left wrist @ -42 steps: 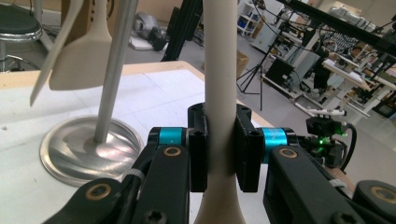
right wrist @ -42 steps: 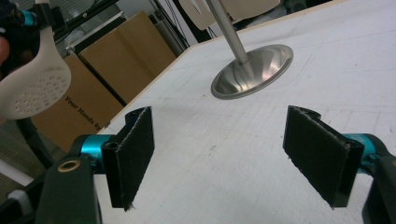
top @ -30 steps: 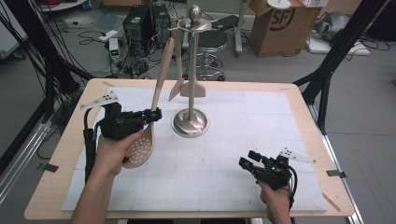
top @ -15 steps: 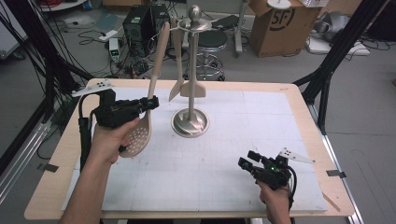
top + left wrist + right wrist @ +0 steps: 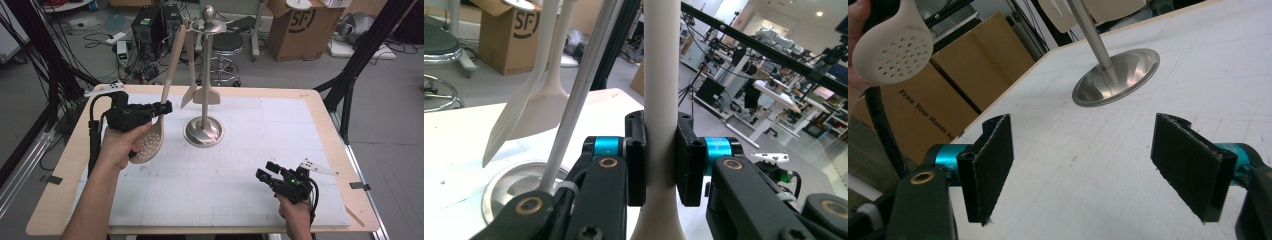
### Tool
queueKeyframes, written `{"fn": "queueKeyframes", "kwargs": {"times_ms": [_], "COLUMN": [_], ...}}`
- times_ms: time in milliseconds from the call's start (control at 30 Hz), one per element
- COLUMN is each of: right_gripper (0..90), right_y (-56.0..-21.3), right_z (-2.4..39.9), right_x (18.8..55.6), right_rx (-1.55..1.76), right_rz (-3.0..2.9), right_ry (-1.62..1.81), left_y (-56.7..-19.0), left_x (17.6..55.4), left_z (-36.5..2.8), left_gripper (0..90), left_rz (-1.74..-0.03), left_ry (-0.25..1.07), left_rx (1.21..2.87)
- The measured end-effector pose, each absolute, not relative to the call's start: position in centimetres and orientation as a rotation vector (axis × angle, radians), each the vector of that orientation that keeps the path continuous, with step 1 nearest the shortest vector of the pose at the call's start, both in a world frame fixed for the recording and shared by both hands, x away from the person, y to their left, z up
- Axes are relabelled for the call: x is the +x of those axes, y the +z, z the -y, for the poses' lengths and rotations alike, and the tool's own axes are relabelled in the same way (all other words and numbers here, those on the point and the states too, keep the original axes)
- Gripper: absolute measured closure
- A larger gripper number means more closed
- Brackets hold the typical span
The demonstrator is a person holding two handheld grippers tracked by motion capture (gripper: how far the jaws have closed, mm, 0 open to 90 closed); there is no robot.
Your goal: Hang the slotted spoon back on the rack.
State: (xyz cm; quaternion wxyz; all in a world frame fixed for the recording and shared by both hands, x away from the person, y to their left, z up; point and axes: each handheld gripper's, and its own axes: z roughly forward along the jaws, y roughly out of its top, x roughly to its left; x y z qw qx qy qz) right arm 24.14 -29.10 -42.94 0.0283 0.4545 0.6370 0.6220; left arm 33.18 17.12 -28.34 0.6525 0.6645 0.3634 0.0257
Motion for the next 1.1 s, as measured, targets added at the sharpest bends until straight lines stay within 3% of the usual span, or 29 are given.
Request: {"fn": "queueKeyframes", "kwargs": {"times_ms": [567,1100], "right_gripper": [24.4,24.5], "right_y": [-42.9,-42.9], "right_z": [29.2,29.2], "right_x": [24.1,24.1], "right_rx": [1.404,1.410], "right_rz": [-1.961,-1.956], "right_ry": [1.917,1.920], "left_y": [-29.7,-29.3], "left_x": [34.1,35.2], "left_z": [-16.2,-15.0], "left_gripper": [73.0,78.0], "left_rz": [-0.869,-0.829], "left_ry": [0.038,0.011], "left_rx": [1.539,1.597]}}
